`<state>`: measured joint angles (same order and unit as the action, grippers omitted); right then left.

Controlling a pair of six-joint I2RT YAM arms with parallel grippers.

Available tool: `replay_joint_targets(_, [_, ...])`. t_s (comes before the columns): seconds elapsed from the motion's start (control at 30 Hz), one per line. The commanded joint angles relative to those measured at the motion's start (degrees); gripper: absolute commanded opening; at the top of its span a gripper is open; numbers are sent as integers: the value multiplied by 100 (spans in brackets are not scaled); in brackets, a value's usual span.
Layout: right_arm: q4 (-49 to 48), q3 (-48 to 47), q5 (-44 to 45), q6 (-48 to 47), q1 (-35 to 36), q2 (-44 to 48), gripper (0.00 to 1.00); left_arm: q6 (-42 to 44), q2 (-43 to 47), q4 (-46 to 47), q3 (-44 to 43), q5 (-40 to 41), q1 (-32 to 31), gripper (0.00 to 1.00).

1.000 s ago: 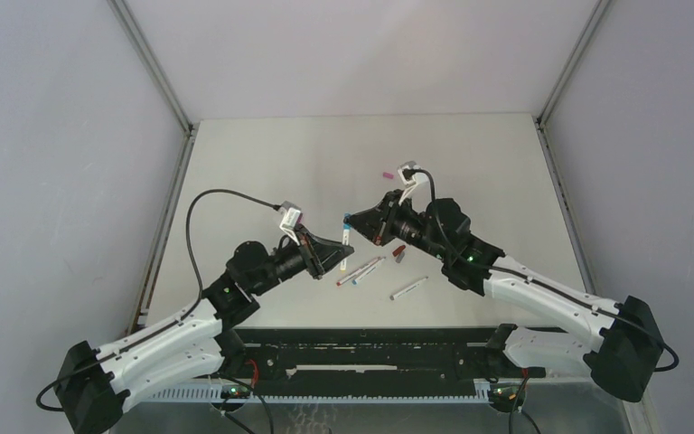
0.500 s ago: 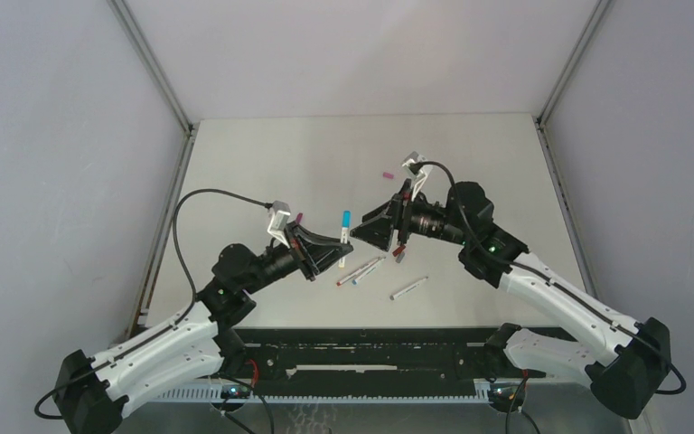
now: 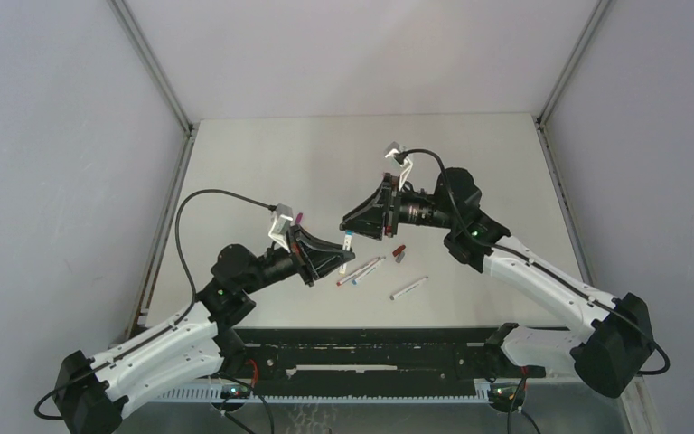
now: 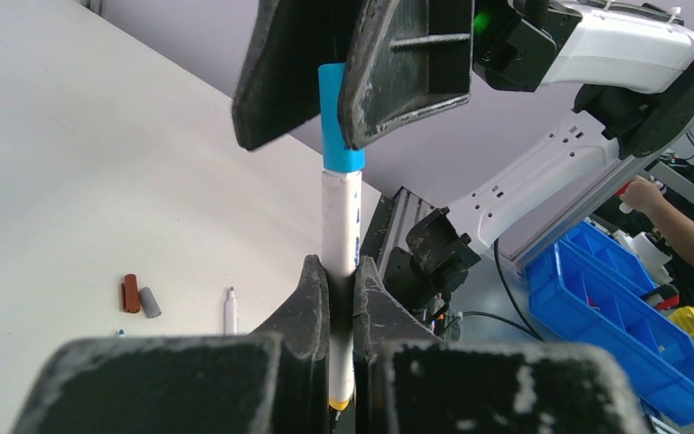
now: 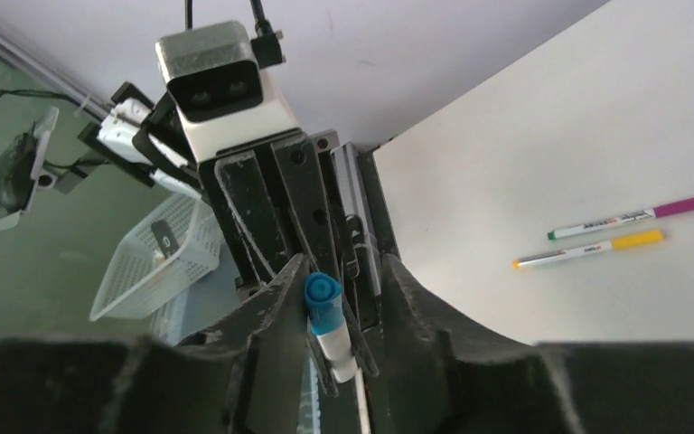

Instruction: Insert the pens into the pen caps

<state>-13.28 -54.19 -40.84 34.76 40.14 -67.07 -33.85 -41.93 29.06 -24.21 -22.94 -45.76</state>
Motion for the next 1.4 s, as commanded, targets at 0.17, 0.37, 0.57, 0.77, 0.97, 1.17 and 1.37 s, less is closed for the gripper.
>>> replay_joint_targets(0.17, [372, -276, -390, -213, 202, -26, 0, 103, 194, 122, -172, 332, 14, 0])
replay_joint_targets(0.37, [912, -114, -312, -432, 378, -18, 0, -39, 285, 357, -125, 684, 17, 0])
replay_joint_targets(0.57, [1385, -47, -396, -451, 427, -70, 0, -29, 387, 475, -143, 934, 23, 0])
replay_joint_targets(0.77, [1308, 233, -515, -163, 551, -133, 0, -18, 428, 508, -215, 1236, 78, 0])
replay_joint_targets(0.97, [817, 711, -810, 303, 627, -127, 0, -182, 414, 749, -231, 1225, 221, 0])
replay_joint_targets(1.17, [786, 852, -1279, 437, 653, -97, 0, -382, 352, 1040, -267, 995, 431, 0])
replay_joint_targets(1.37, [1242, 854, -1498, 316, 661, -18, 0, -438, 412, 1040, -204, 1034, 621, 0])
